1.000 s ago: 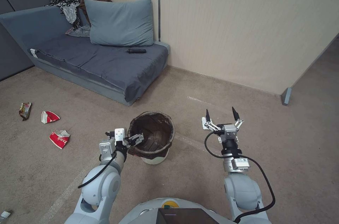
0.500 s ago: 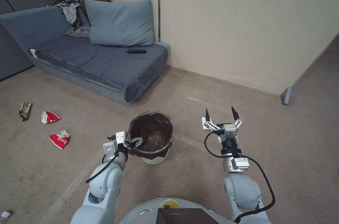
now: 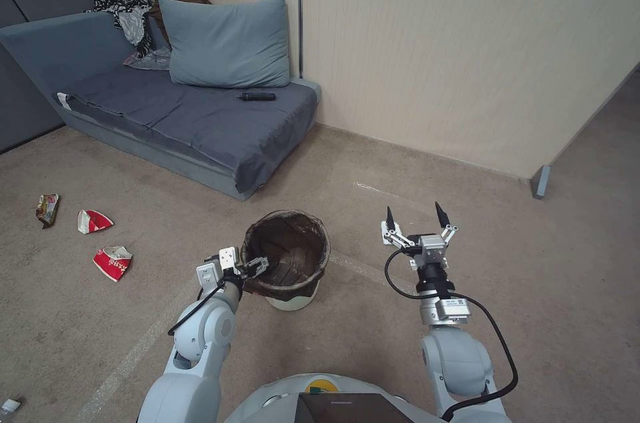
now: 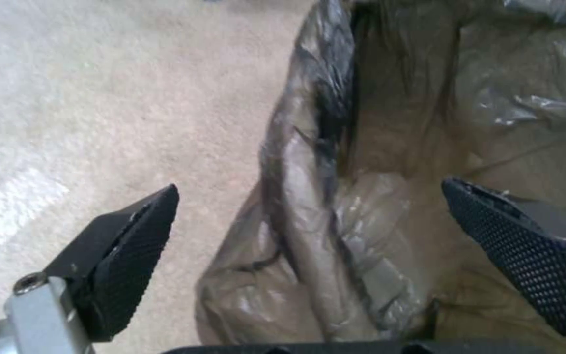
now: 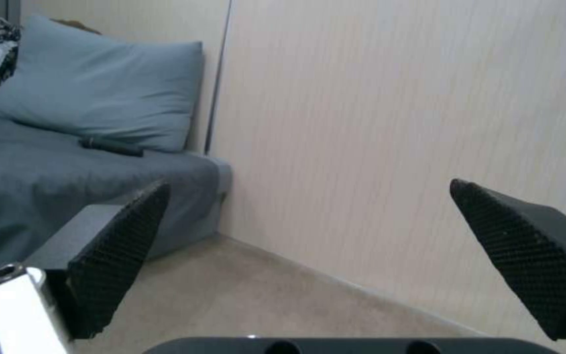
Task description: Pick up the trash bin, then pick up the garbage from the floor and place it into the trash bin.
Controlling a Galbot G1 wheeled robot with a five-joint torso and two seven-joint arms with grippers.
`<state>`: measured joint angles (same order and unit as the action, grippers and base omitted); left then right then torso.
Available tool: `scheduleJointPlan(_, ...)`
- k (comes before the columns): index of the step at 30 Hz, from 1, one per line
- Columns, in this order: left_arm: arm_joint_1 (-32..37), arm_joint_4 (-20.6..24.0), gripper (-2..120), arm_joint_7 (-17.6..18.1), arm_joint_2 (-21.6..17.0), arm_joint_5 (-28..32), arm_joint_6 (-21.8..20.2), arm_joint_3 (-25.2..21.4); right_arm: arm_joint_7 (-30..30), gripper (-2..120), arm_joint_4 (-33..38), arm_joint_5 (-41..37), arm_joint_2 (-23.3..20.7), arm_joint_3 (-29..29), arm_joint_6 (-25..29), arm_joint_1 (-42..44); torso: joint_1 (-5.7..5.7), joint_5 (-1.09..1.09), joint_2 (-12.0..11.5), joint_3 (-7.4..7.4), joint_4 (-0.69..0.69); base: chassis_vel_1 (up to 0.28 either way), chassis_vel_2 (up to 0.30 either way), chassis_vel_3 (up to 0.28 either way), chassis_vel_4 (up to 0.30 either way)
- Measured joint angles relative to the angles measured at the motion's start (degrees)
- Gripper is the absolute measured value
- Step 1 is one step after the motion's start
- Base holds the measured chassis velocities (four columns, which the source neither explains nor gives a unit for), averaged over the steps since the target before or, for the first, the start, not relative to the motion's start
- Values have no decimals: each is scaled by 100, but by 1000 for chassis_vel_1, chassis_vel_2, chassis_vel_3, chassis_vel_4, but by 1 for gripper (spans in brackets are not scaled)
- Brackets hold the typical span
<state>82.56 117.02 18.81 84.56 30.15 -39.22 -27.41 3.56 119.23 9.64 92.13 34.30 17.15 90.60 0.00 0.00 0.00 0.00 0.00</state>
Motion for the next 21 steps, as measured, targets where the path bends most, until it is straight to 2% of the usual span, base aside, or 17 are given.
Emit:
scheduleJointPlan(8,-100,-144,77,22,24,170,-139,9,9,100,4,2,0,2,25,21,0,0,0,0,0,0,0,0,0)
scheduleJointPlan(11,-131,-243,62,38,59,174,-165,-7,12,100,12,2,0,12,44,35,0,2,0,-1,0,0,0,0,0)
scheduleJointPlan(12,-131,-243,62,38,59,174,-165,-7,12,100,12,2,0,12,44,35,0,2,0,-1,0,0,0,0,0)
scheduleJointPlan(14,-139,-271,52,63,77,202,-165,-11,12,100,12,2,0,16,58,40,-1,3,0,-1,0,0,0,0,0)
scheduleJointPlan(18,-153,-306,42,82,85,220,-163,-31,12,100,10,2,0,17,66,42,-1,4,0,-1,1,0,0,0,0)
scheduleJointPlan(19,-156,-338,36,89,87,237,-159,-49,14,100,6,2,0,16,77,45,-1,4,1,-2,1,0,0,0,0)
scheduleJointPlan(20,-154,-355,25,91,89,247,-155,-61,14,100,3,2,0,15,83,46,-1,5,1,-2,1,0,0,0,0)
scheduleJointPlan(21,-154,-355,25,91,89,247,-155,-61,14,100,3,2,0,15,83,46,-1,5,1,-2,1,0,0,0,0)
